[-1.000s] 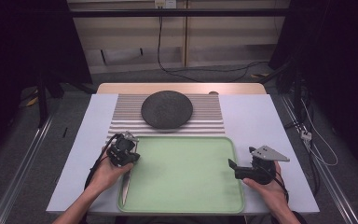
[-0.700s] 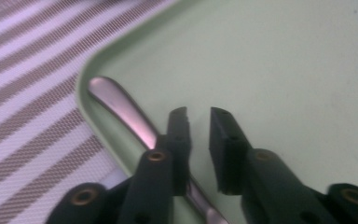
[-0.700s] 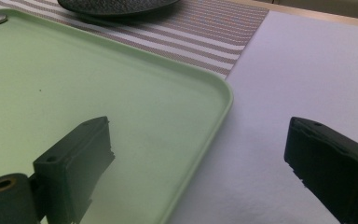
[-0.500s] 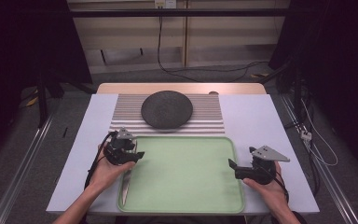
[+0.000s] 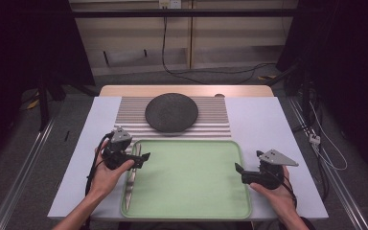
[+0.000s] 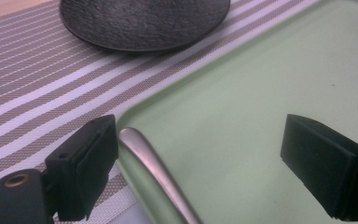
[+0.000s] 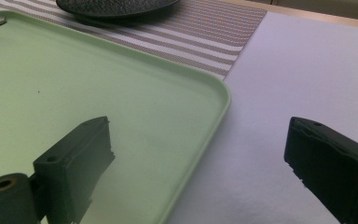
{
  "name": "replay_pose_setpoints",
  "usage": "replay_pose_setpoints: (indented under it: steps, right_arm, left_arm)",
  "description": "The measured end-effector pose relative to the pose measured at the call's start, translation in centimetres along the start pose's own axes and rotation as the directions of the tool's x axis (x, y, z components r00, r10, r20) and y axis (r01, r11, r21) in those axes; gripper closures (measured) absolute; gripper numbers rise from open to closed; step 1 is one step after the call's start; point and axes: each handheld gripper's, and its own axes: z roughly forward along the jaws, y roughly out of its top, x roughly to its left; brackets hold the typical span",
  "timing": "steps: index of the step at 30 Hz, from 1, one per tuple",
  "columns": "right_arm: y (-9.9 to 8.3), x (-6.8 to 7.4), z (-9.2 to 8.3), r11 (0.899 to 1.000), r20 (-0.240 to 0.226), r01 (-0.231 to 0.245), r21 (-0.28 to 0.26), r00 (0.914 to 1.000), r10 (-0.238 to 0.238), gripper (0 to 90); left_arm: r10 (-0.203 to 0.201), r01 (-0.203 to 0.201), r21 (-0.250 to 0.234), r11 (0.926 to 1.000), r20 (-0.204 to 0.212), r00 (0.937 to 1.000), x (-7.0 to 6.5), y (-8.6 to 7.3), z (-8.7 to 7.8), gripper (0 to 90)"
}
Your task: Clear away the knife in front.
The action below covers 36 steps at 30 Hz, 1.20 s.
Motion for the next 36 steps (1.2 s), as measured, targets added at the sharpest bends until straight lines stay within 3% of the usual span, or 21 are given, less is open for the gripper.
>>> replay_pose_setpoints:
  steps: [4, 9, 13, 16, 19, 23, 27, 31, 36]
  right_arm:
    - [0.0, 0.0, 0.0, 1.000, -0.001, -0.002, 0.000, 1.0000, 0.002, 7.5]
    - [0.0, -0.1, 0.0, 1.000, 0.001, -0.003, -0.001, 1.0000, 0.003, 7.5]
    - [0.0, 0.0, -0.1, 1.000, 0.001, -0.003, -0.003, 1.0000, 0.003, 7.4]
    - [0.0, 0.0, -0.1, 1.000, 0.003, -0.004, -0.003, 1.0000, 0.004, 7.3]
    - [0.0, 0.0, -0.1, 1.000, 0.004, -0.005, -0.002, 1.0000, 0.005, 7.3]
    - [0.0, 0.0, -0.2, 1.000, 0.005, -0.007, -0.003, 1.0000, 0.007, 7.3]
    - [-0.1, -0.1, -0.2, 1.000, 0.008, -0.010, -0.003, 0.9999, 0.010, 7.3]
    - [-0.1, -0.1, -0.2, 1.000, 0.009, -0.010, -0.003, 0.9999, 0.010, 7.3]
    - [-0.1, 0.0, -0.3, 1.000, 0.017, -0.008, -0.004, 0.9998, 0.008, 7.3]
  left_arm:
    - [-0.042, 0.042, -0.034, 0.9985, -0.005, 0.9991, 0.5, -0.3, -0.8, 8.0]
    - [-0.002, -0.001, -0.083, 0.9965, -0.033, 0.9995, 0.5, -1.1, -1.9, 7.6]
    - [0.003, -0.007, -0.083, 0.9965, -0.053, 0.9986, 0.4, -1.7, -2.4, 6.9]
    - [-0.011, 0.008, -0.091, 0.9958, -0.038, 0.9992, 0.5, -2.4, -2.8, 6.9]
    - [0.013, -0.016, -0.072, 0.9973, -0.044, 0.9989, 0.4, -2.8, -3.0, 7.2]
    - [-0.015, 0.008, -0.089, 0.9960, -0.072, 0.9973, 0.2, -3.7, -3.2, 7.1]
    - [-0.031, 0.026, -0.053, 0.9983, -0.092, 0.9953, 0.2, -4.7, -3.2, 7.2]
    - [-0.050, 0.043, -0.068, 0.9968, -0.093, 0.9944, 0.4, -6.0, -3.6, 7.2]
    - [-0.057, 0.049, -0.087, 0.9950, -0.083, 0.9949, 0.5, -6.3, -3.5, 7.2]
